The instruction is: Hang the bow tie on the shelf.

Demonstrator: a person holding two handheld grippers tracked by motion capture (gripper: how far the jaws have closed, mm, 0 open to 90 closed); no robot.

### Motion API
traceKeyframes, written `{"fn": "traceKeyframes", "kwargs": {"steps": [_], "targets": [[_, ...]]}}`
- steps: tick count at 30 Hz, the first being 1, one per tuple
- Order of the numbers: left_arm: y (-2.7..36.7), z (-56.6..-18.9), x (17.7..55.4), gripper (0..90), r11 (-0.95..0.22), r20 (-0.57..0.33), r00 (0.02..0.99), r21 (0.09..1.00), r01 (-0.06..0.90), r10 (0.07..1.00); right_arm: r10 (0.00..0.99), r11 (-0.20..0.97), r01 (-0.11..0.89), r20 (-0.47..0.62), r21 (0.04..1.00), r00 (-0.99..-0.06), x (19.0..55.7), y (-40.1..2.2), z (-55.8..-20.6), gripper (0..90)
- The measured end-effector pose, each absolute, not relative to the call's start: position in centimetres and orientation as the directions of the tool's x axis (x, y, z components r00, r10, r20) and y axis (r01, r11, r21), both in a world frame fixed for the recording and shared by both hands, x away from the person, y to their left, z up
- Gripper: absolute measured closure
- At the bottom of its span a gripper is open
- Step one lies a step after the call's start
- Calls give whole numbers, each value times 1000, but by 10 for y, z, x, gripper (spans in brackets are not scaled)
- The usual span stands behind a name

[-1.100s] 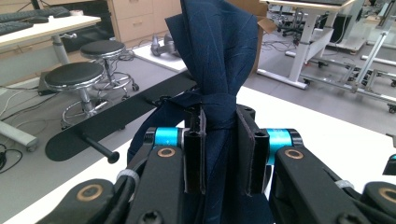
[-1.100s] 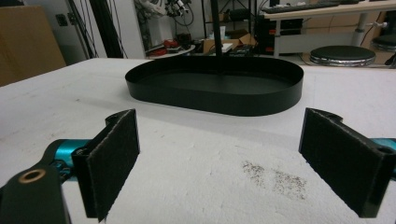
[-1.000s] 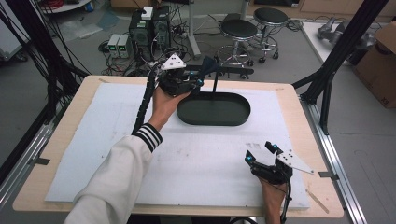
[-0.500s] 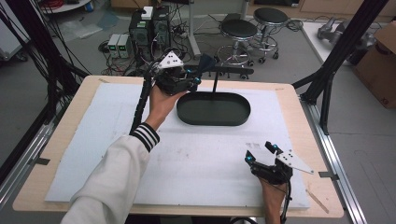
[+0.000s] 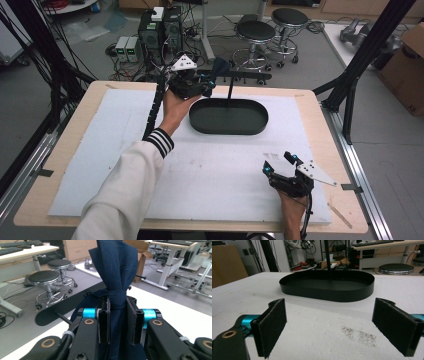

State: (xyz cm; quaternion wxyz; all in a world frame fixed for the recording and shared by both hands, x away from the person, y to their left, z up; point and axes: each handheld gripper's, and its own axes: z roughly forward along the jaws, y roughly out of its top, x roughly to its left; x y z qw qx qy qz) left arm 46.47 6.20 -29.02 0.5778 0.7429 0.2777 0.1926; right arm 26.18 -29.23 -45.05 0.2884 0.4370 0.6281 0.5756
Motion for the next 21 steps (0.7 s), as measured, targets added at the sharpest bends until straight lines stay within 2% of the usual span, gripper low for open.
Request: {"fn": "traceKeyframes", "kwargs": {"steps": [15,21], "targets": [[80,-290,484,749,-153,-42,725,968,201,687,882,-44,219,141,975,-450,262,-292,-450,114],[88,-291,487,749,-174,-18,708,965,198,706,882,-40,220,138,975,-450,262,-292,-450,113]]}}
